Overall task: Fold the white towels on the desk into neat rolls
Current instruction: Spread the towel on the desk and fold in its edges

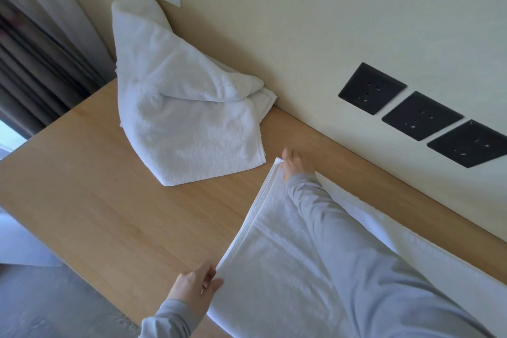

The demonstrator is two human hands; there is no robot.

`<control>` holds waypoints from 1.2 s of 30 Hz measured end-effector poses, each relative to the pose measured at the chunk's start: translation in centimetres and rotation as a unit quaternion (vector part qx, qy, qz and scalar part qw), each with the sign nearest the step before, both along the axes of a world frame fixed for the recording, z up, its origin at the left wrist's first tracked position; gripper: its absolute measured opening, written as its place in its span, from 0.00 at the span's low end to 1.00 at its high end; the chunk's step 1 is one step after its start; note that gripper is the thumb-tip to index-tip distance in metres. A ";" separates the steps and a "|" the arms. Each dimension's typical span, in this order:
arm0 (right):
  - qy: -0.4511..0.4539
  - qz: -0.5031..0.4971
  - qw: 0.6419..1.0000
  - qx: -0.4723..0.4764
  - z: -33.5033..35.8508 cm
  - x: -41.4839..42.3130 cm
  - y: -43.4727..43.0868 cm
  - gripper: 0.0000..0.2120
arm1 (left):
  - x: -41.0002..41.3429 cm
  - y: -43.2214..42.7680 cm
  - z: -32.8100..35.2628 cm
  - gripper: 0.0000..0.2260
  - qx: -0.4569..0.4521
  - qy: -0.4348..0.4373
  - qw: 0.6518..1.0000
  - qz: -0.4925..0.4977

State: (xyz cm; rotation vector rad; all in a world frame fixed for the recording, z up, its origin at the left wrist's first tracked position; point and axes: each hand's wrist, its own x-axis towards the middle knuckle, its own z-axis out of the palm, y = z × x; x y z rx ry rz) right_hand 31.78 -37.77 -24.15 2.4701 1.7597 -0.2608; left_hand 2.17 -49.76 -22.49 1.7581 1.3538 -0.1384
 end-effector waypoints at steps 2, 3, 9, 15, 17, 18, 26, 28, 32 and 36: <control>-0.010 -0.022 1.000 0.020 -0.5 -0.1 -0.6 0.08 | 0.0 -0.3 0.1 0.13 0.029 0.023 0.999 -0.021; -0.009 -0.041 0.999 0.032 -0.7 -0.1 -0.9 0.10 | -0.1 -0.4 0.1 0.14 0.037 0.022 0.999 -0.018; -0.026 -0.093 0.995 -0.003 -0.4 1.1 -1.4 0.21 | 0.1 -0.9 -0.5 0.13 0.086 0.021 0.996 0.019; 0.032 -0.070 0.997 0.016 0.5 2.3 -1.6 0.17 | 0.1 -0.8 -1.1 0.07 0.125 0.023 0.991 0.041; 0.046 -0.056 0.997 0.023 0.8 2.4 -1.3 0.16 | 0.2 -0.3 -1.1 0.07 0.121 0.032 0.992 0.027; 0.057 -0.050 0.997 0.024 1.0 2.3 -1.0 0.16 | 0.2 0.0 -1.1 0.07 0.118 0.033 0.992 0.021; 0.066 -0.038 0.996 0.046 0.2 2.1 -0.7 0.12 | 0.5 -0.2 -0.8 0.08 0.090 -0.007 0.987 0.130; 0.063 -0.017 0.996 0.063 0.4 2.1 -0.8 0.09 | 0.5 -0.5 -0.8 0.09 0.088 -0.007 0.983 0.163; 0.048 0.037 0.995 0.077 0.4 2.4 -0.3 0.05 | -0.2 -1.3 -1.4 0.09 0.127 0.045 0.973 0.187; -0.005 0.046 0.995 0.086 0.0 1.9 -0.3 0.07 | 0.0 -1.7 -1.3 0.07 0.160 0.091 0.970 0.156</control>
